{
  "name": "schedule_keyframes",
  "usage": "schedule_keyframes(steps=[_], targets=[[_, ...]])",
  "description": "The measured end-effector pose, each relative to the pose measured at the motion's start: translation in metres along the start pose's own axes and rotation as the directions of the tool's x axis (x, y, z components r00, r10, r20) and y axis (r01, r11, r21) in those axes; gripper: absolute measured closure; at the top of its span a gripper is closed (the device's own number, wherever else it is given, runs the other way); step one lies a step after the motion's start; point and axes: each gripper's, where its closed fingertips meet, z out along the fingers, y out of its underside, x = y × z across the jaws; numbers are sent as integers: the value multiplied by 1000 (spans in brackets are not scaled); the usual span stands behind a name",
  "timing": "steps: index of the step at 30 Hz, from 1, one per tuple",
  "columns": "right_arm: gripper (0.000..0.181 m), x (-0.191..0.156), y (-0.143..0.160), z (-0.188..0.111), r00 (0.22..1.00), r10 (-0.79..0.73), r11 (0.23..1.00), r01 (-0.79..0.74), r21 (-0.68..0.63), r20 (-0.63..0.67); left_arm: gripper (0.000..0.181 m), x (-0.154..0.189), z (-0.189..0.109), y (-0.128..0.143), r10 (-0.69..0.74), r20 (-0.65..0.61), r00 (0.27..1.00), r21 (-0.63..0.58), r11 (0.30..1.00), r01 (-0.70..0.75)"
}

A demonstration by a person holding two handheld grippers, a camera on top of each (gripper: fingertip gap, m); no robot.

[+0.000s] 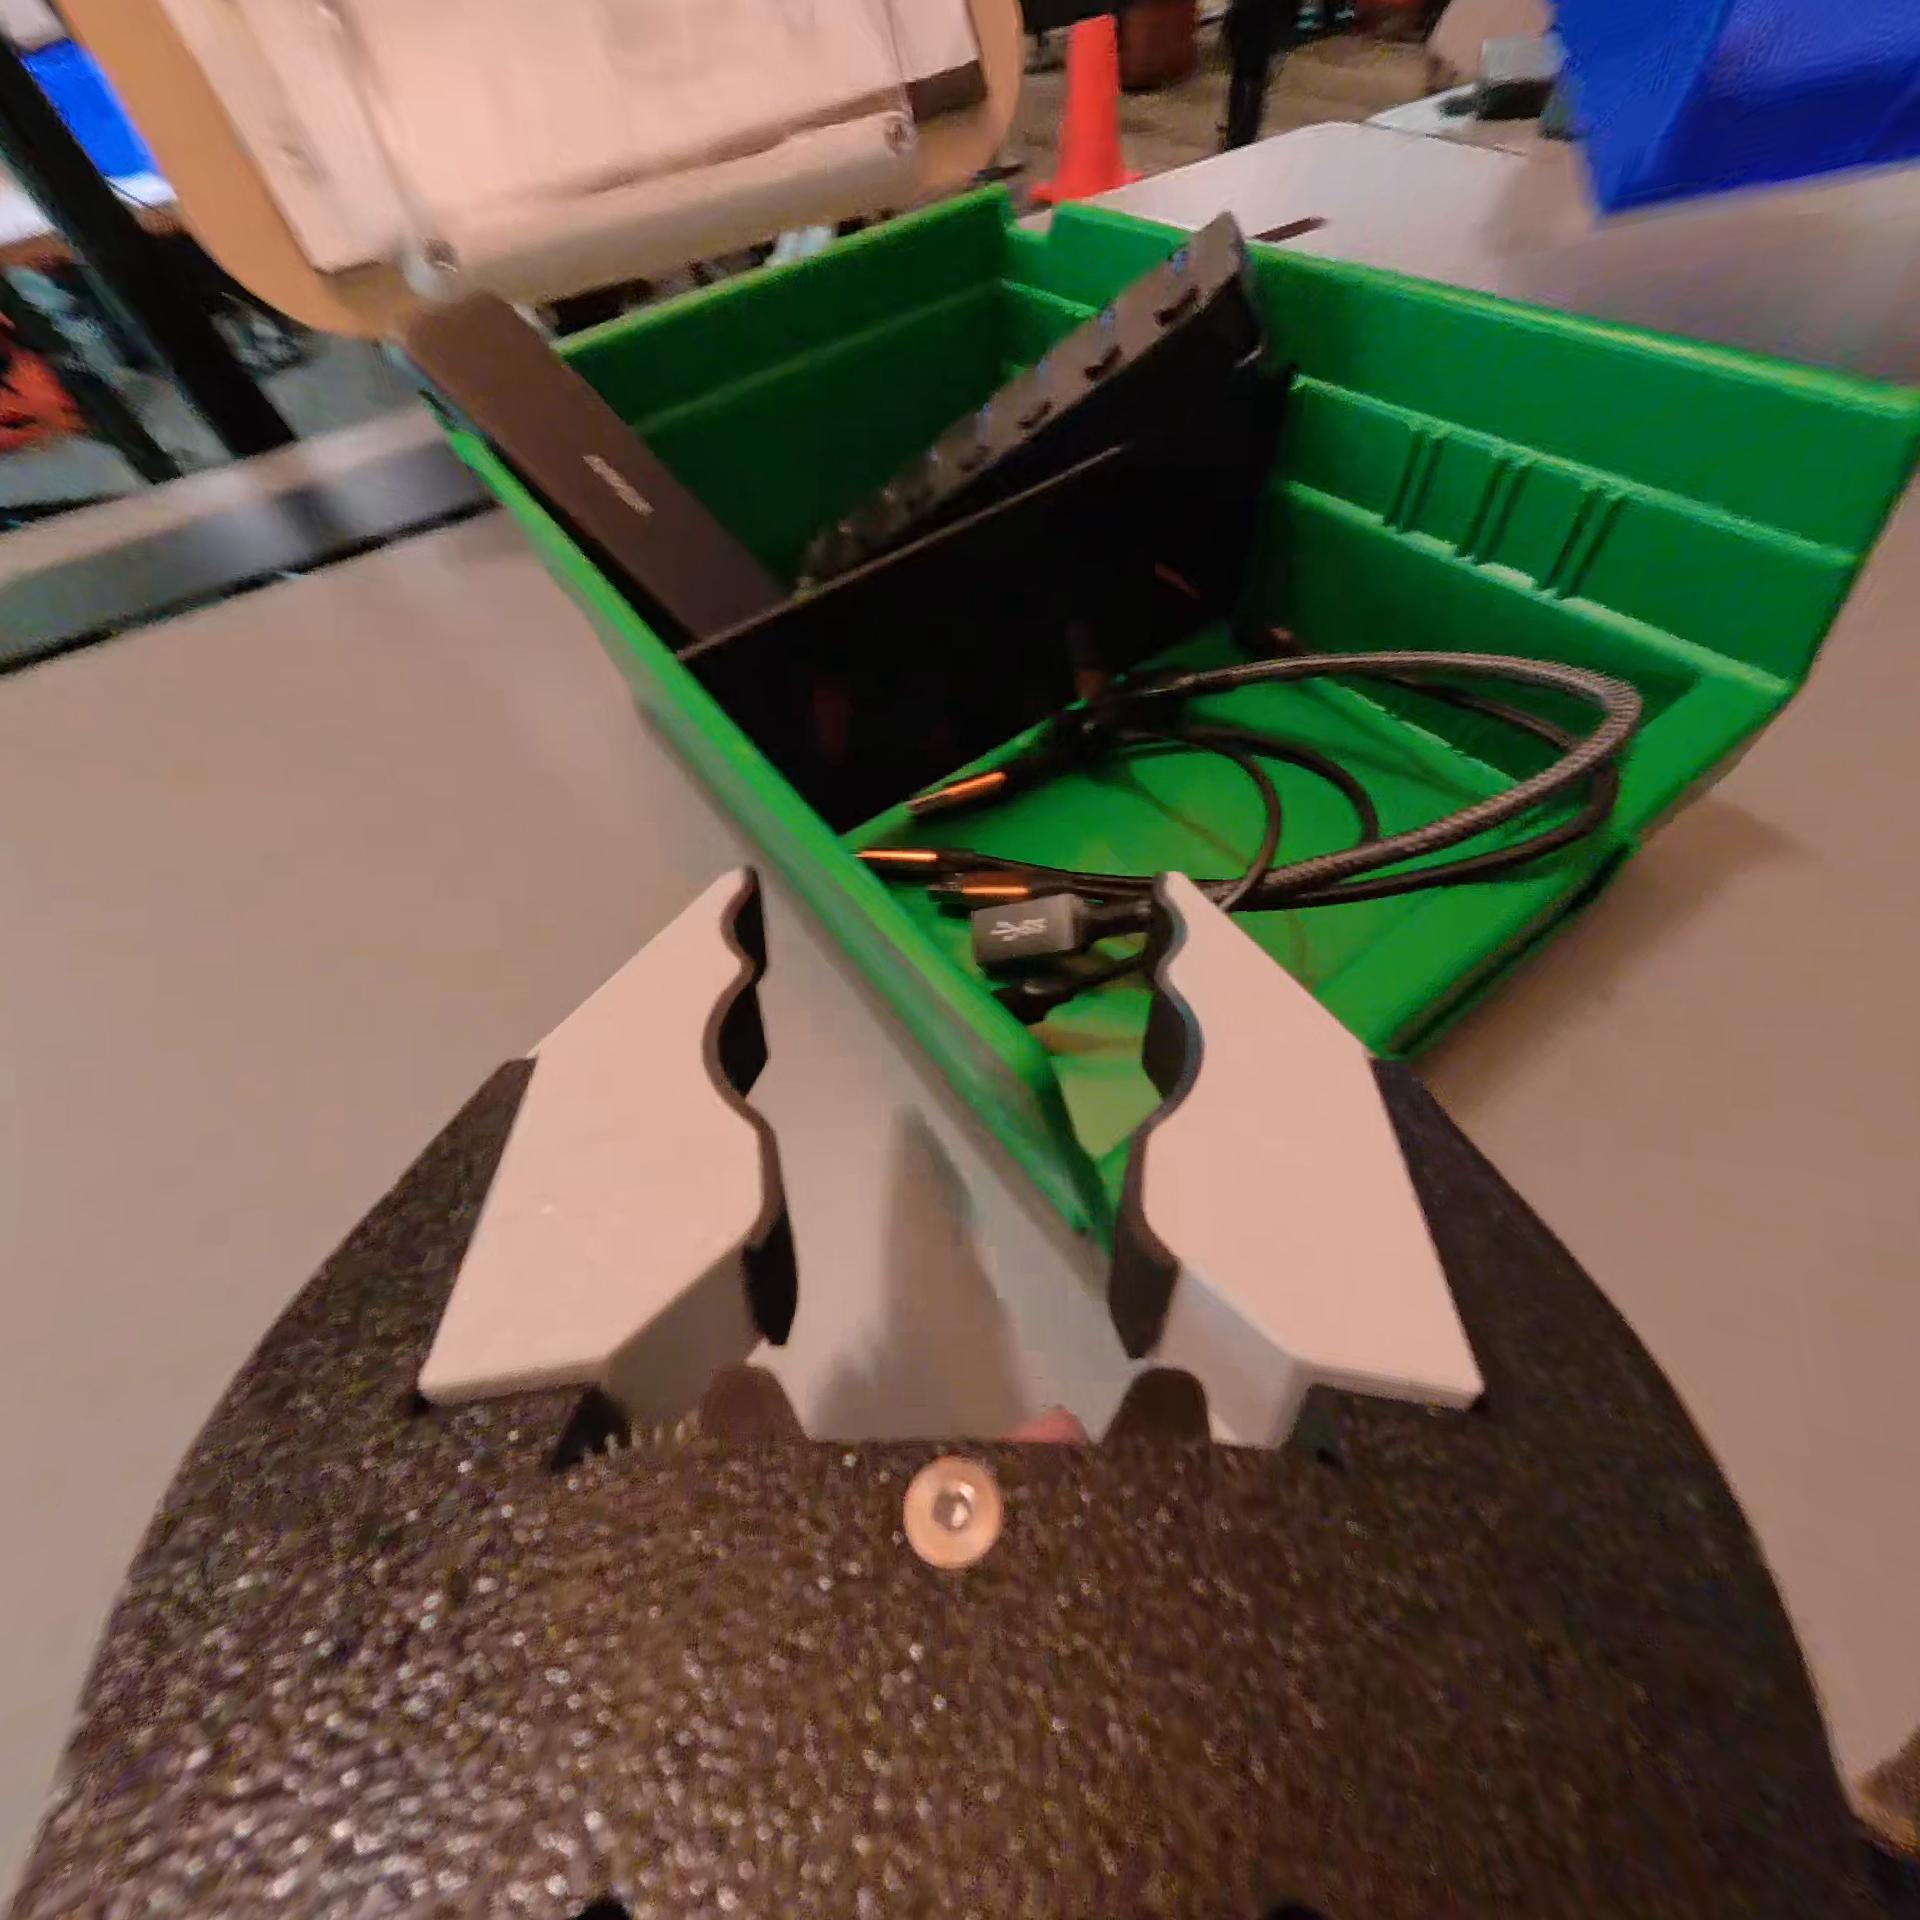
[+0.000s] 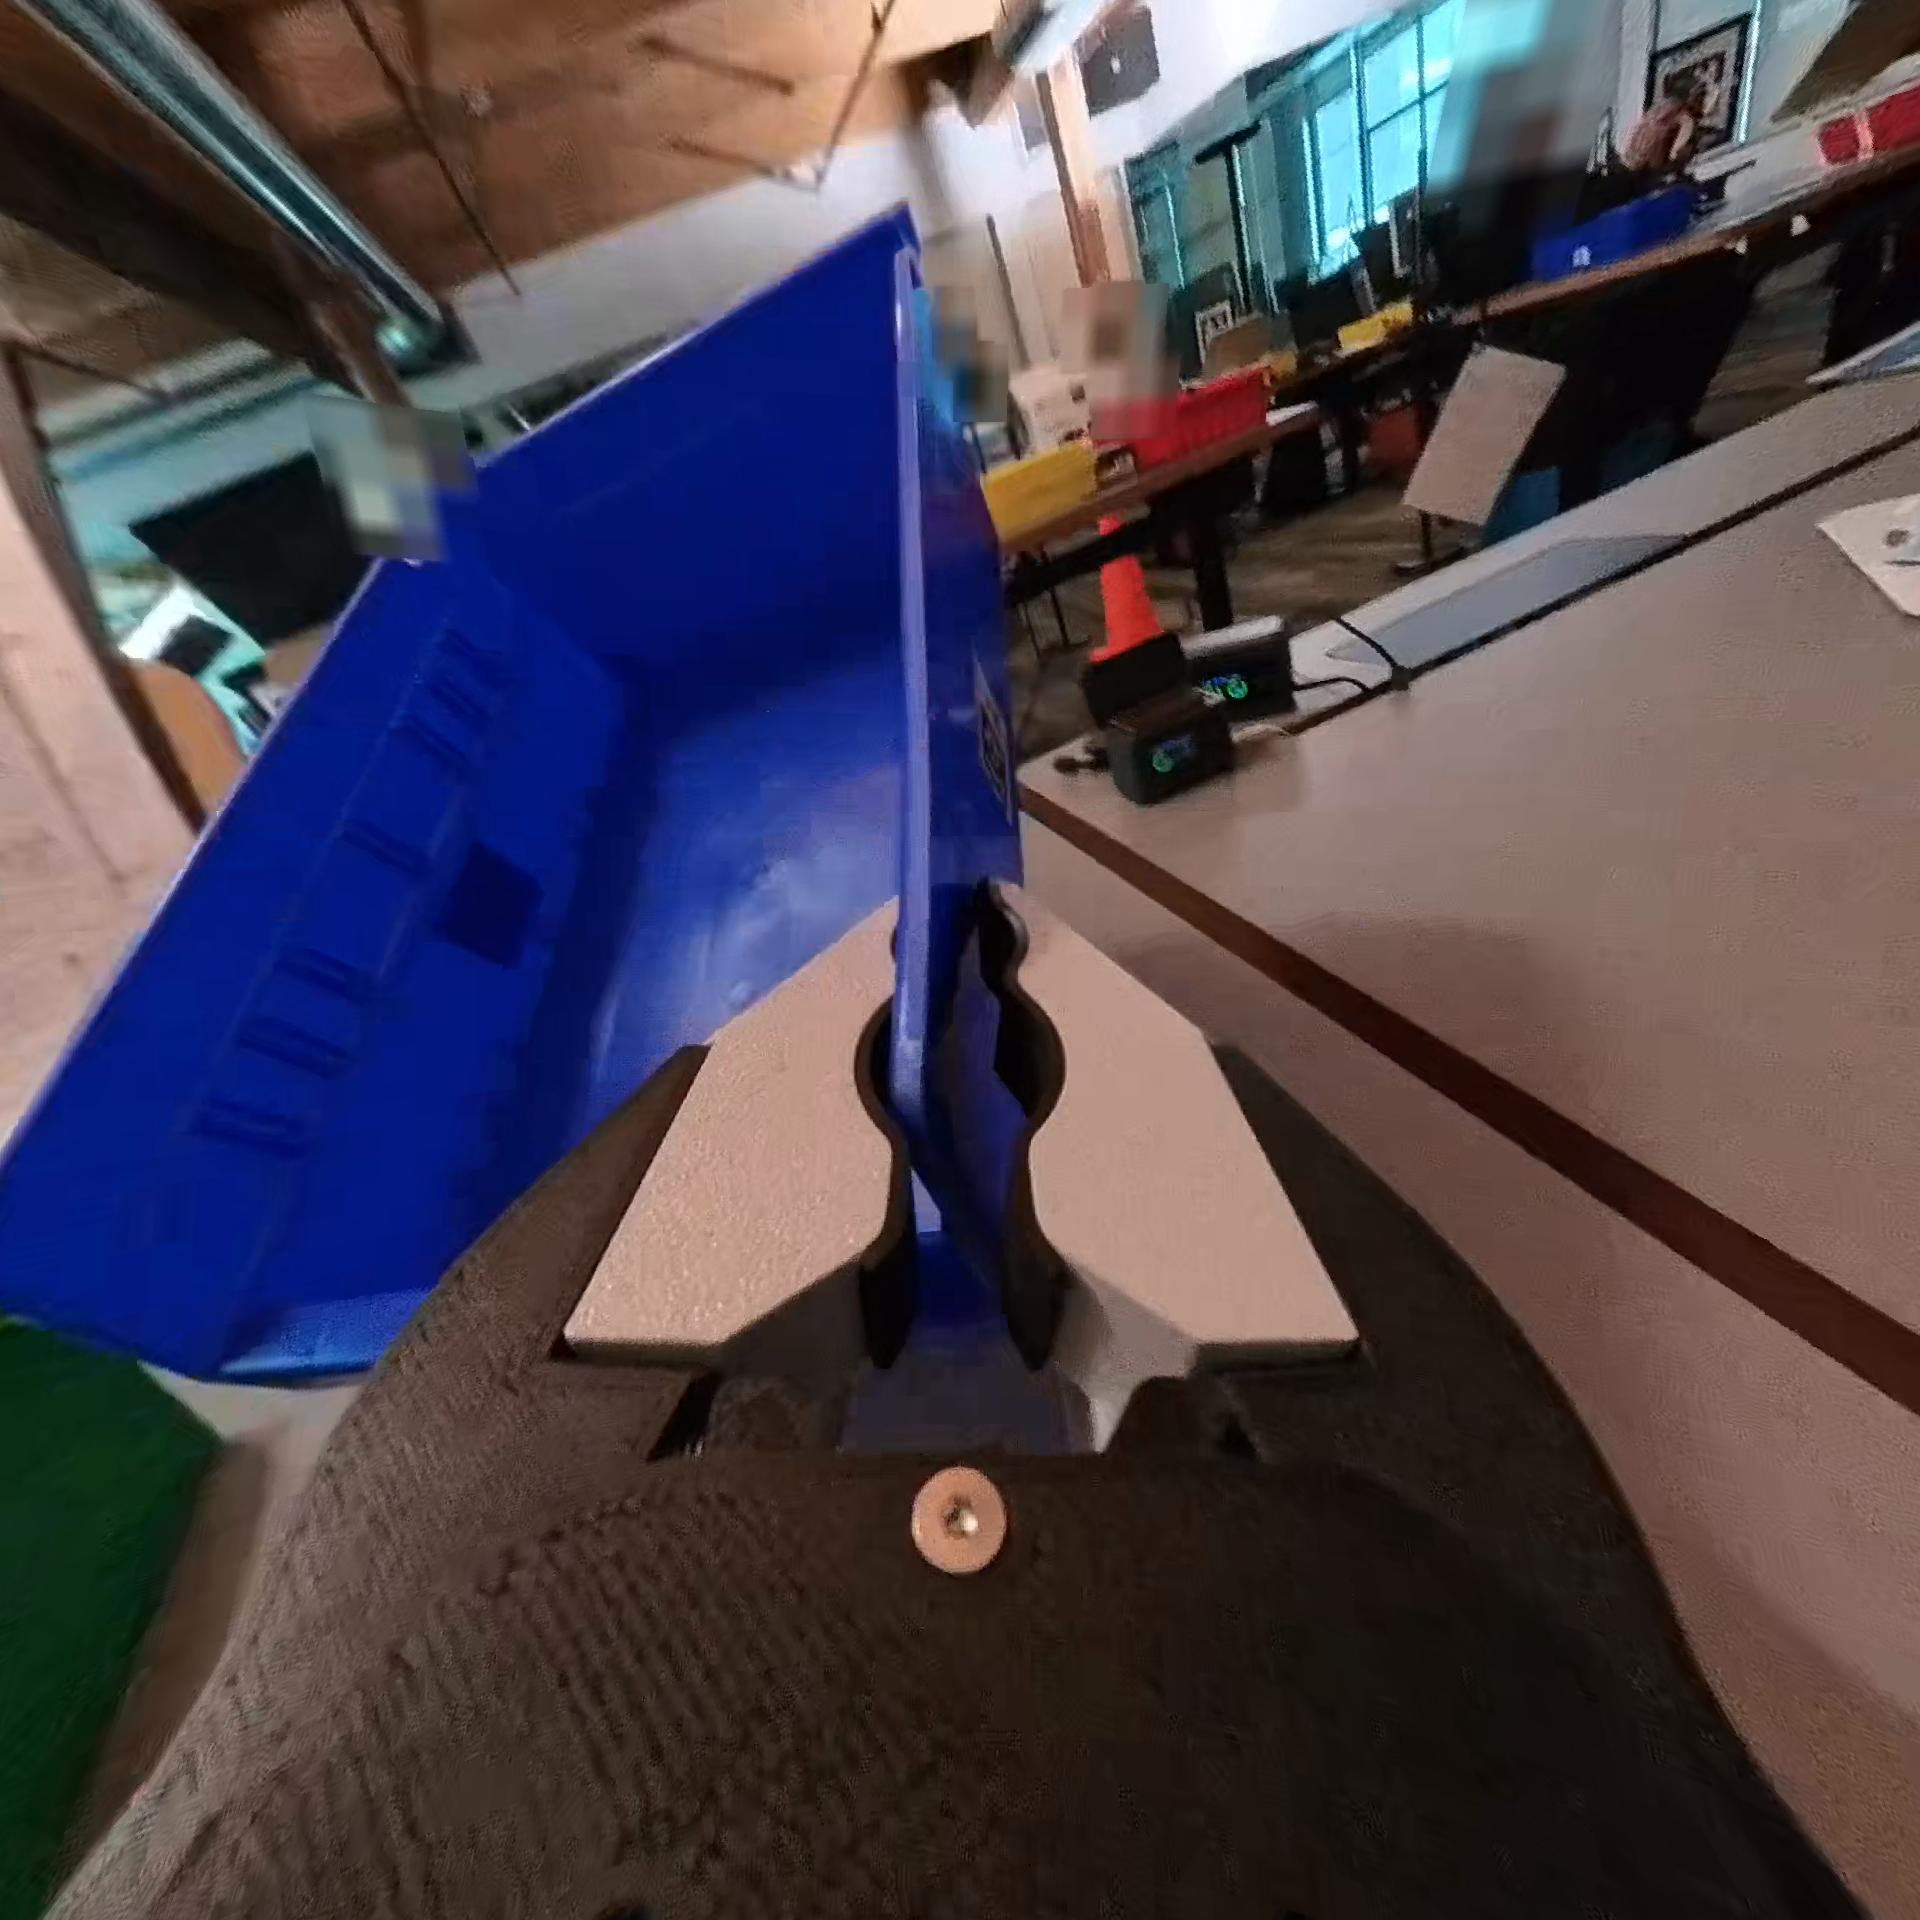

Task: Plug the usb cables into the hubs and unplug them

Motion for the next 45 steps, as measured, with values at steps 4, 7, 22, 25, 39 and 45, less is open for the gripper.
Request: schedule_keyframes(steps=[4, 7, 22, 25, 39, 45], targets=[[175, 35, 37, 17, 998, -47, 988, 40, -149, -43, 160, -30, 0, 1, 49, 89, 995, -10, 999, -48], [176, 37, 55, 28, 997, -75, 973, 70, -219, -15, 174, -85, -5, 8, 144, 257, 956, -49, 989, -136], [178, 22, 96, 87, 977, -118, 871, 189, -454, 180, 173, -297, -38, 46, -213, 446, 869, 35, 975, 221], [175, 24, 92, 88, 958, -227, 861, 280, -424, 173, 179, -322, -37, 48, -247, 446, 860, 58, 967, 248], [103, -266, 81, -17, 651, -378, 900, 425, 97, 659, 154, -363, -43, 37, -85, 483, 871, -56, 990, 128], [93, -353, 169, -57, 447, -332, 822, 569, 23, 831, 149, -336, -27, -21, 24, 359, 933, -93, 996, 10]])
